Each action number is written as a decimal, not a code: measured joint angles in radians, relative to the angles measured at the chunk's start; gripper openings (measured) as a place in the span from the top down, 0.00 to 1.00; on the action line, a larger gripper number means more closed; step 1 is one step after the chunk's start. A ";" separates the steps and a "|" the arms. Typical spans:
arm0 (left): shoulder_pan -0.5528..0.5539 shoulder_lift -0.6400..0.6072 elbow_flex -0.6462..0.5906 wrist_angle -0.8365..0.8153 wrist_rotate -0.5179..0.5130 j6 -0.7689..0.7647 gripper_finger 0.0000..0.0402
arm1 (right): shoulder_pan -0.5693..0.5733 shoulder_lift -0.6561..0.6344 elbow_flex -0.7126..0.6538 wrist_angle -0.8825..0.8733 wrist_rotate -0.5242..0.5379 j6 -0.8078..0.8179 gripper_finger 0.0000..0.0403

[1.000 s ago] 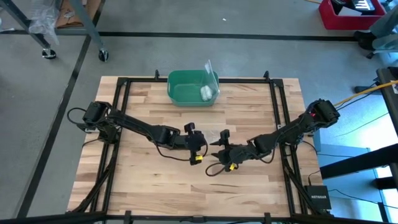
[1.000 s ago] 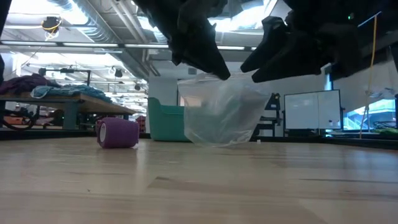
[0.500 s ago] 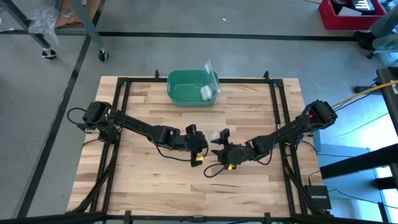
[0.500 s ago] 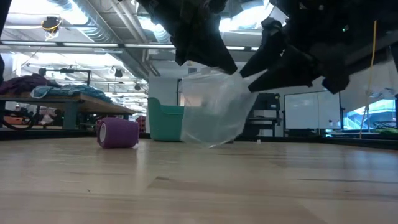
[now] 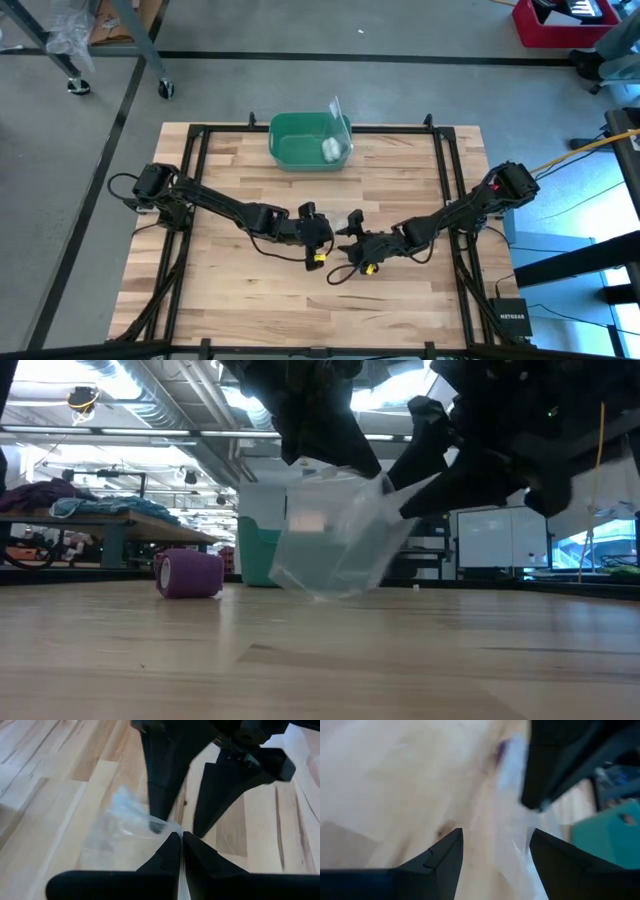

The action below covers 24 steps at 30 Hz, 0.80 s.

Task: Roll bandage
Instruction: Put the violet bandage into the zip bag

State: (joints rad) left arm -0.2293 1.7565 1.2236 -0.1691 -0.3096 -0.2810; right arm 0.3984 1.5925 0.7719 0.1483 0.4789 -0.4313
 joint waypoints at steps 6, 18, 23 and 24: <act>0.000 0.000 0.000 -0.002 0.003 -0.001 0.98 | 0.000 0.000 0.000 -0.021 -0.088 0.032 0.44; 0.000 0.000 -0.006 -0.009 -0.005 -0.034 0.98 | -0.016 0.007 -0.001 0.040 -0.064 0.233 0.62; 0.000 0.000 -0.006 -0.010 -0.001 -0.035 0.98 | -0.020 0.010 -0.001 0.042 -0.069 0.299 0.77; 0.000 0.000 -0.006 -0.013 0.000 -0.040 0.98 | -0.020 0.010 -0.001 0.041 -0.072 0.308 0.82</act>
State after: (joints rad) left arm -0.2291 1.7565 1.2171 -0.1822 -0.3098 -0.3210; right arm 0.3782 1.6020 0.7708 0.1895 0.4064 -0.1231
